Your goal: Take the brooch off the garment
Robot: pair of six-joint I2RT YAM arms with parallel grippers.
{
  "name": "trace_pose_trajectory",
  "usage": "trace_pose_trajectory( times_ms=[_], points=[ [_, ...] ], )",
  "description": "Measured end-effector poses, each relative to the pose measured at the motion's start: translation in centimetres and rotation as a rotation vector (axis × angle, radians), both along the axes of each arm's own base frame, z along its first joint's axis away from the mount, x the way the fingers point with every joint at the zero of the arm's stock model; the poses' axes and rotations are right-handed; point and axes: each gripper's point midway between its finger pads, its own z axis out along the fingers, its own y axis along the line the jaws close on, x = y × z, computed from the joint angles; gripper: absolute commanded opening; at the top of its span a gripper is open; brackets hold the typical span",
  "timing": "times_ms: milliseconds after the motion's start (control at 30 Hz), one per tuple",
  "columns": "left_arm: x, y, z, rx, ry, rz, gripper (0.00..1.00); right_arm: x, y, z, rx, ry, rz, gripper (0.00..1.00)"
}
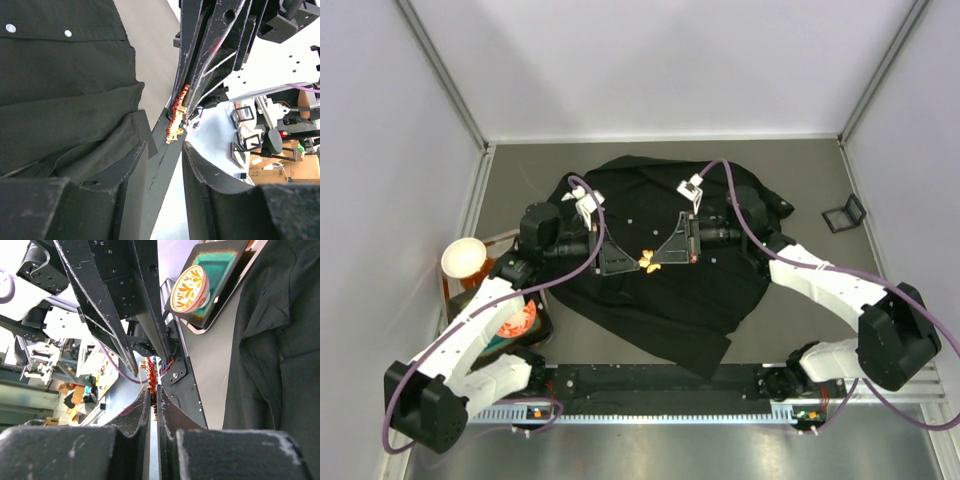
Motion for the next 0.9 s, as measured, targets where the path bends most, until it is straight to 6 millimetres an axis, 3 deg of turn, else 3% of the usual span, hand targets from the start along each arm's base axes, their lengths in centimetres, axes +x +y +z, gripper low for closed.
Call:
trace_pose_trajectory(
  times_ms=[433, 667, 900],
  points=[
    [0.8, -0.4, 2.6, -0.119, 0.024, 0.03, 0.35, -0.1, 0.0, 0.9, 0.024, -0.01, -0.003, 0.0],
    [1.0, -0.7, 2.3, -0.13, 0.071, 0.013, 0.39, 0.0, 0.0, 1.2, 0.032, -0.015, -0.004, 0.0],
    [0.3, -0.8, 2.2, -0.135, 0.092, -0.019, 0.31, 0.1, 0.0, 1.3, 0.035, -0.014, -0.01, 0.0]
  ],
)
